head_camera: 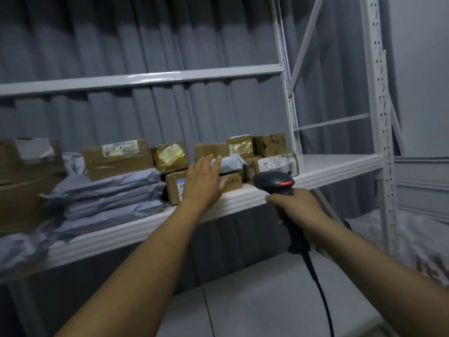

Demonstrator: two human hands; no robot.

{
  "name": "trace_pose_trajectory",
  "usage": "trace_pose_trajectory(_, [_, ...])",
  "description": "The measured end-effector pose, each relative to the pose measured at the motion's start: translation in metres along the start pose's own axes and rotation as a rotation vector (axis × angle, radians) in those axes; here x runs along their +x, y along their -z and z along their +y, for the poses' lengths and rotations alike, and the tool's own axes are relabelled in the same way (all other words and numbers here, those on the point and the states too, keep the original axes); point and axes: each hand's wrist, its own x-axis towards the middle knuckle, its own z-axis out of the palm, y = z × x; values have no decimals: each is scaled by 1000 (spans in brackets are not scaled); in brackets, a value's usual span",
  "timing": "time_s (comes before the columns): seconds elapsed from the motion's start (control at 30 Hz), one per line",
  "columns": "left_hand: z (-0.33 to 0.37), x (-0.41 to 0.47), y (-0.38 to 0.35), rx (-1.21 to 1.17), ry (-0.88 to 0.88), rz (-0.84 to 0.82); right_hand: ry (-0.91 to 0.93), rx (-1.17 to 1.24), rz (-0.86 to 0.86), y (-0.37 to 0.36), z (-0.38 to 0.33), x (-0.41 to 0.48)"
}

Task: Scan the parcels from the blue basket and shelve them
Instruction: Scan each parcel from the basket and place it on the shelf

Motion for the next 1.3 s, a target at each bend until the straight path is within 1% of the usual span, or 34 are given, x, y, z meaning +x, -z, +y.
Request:
trace_pose_trajectory(0.07, [7, -31, 10, -66, -7, 30, 8, -43, -31, -2, 6, -24])
trace_pose_trajectory(0.13, [15, -76, 12, -149, 5, 4, -7, -93, -75, -7, 19, -57])
trace_pose_trajectory(0.3, [42, -223, -14, -293, 29, -216, -139, -236, -206, -17, 77, -151])
trace_pose_trajectory(0.43, [65, -337, -44, -366, 82, -481, -286, -349, -275, -25, 140, -206])
trace_pose_trajectory(0.57, [93, -433, -89, -393, 119, -763, -430, -454, -278, -24, 208, -242])
trace_pose_trajectory(0.67, [120, -490, -123, -422, 93, -935, -545, -499, -265, -11, 257, -256])
trace_pose_trajectory(0.8, [162, -541, -171, -534, 32, -1118, -616, -614, -233, 13, 304, -262])
trace_pose_trajectory(0.93, [202, -577, -215, -634, 16, -1298, -674, -695, -286, 26, 340, -262])
trace_pose_trajectory(1.13, [242, -617, -260, -728, 44, -1645, -713, -724, -328, 23, 363, -249])
trace_pose_trajectory(1.23, [247, -637, -268, -770, 126, -1705, -767, -695, -307, 24, 368, -246])
trace_pose_trajectory(1.3, [244, -649, -273, -850, 225, -1685, -796, -699, -295, 24, 369, -243])
